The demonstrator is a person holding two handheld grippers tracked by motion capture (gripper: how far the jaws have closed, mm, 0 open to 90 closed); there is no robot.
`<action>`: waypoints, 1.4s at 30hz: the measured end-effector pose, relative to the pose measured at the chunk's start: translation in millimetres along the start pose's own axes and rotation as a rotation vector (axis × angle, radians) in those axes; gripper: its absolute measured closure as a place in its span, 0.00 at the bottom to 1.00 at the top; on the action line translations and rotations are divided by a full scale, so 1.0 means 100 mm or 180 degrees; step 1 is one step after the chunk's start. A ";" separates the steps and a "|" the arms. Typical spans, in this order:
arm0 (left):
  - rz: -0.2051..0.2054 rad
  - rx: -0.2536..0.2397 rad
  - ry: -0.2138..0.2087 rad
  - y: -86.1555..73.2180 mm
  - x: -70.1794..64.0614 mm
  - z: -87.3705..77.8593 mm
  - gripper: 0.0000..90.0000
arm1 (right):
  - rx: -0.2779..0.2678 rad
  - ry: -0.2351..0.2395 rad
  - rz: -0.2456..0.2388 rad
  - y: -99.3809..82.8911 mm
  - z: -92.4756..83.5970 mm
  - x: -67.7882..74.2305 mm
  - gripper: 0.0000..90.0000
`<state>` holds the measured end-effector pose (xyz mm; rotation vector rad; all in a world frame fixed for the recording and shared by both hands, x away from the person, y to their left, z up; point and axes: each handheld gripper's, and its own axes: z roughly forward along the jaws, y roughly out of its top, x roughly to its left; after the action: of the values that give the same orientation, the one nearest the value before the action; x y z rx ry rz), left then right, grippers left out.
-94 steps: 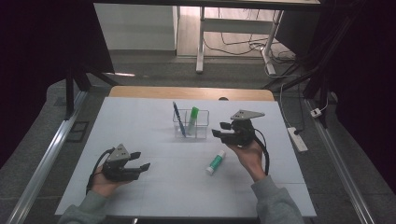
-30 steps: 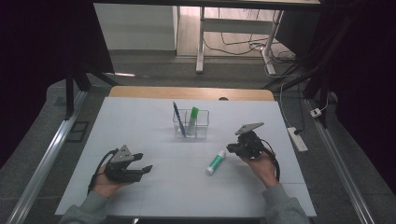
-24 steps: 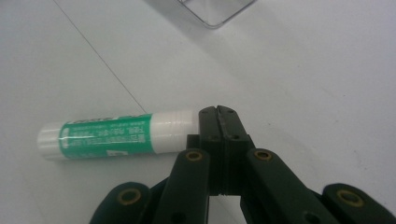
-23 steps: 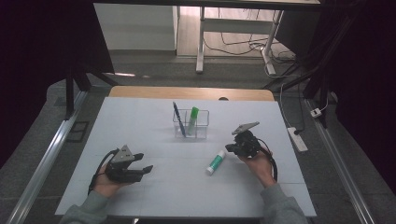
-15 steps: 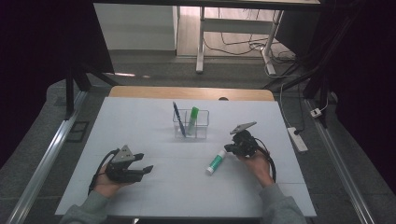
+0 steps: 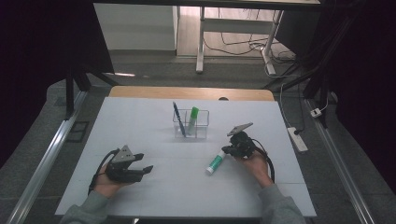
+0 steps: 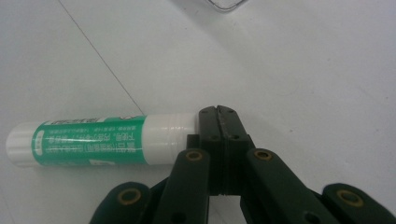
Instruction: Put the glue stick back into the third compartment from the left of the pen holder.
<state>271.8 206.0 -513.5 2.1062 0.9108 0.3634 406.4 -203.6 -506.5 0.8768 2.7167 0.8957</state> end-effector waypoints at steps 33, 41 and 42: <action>-0.0002 0.0012 -0.0002 0.00 0.01 0.00 0.41 | 0.0104 0.0226 -0.0133 0.05 0.07 0.46 1.00; 0.0001 0.0016 -0.0004 0.00 0.00 0.00 0.41 | 0.0127 0.0226 -0.0115 0.03 0.06 0.53 1.00; 0.0002 0.0017 -0.0004 0.00 0.00 0.00 0.41 | 0.0127 0.0233 -0.0119 0.03 0.06 0.54 1.00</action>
<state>272.2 206.2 -513.7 2.1113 0.9114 0.3604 366.1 -167.7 -507.8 0.8130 2.8124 0.8862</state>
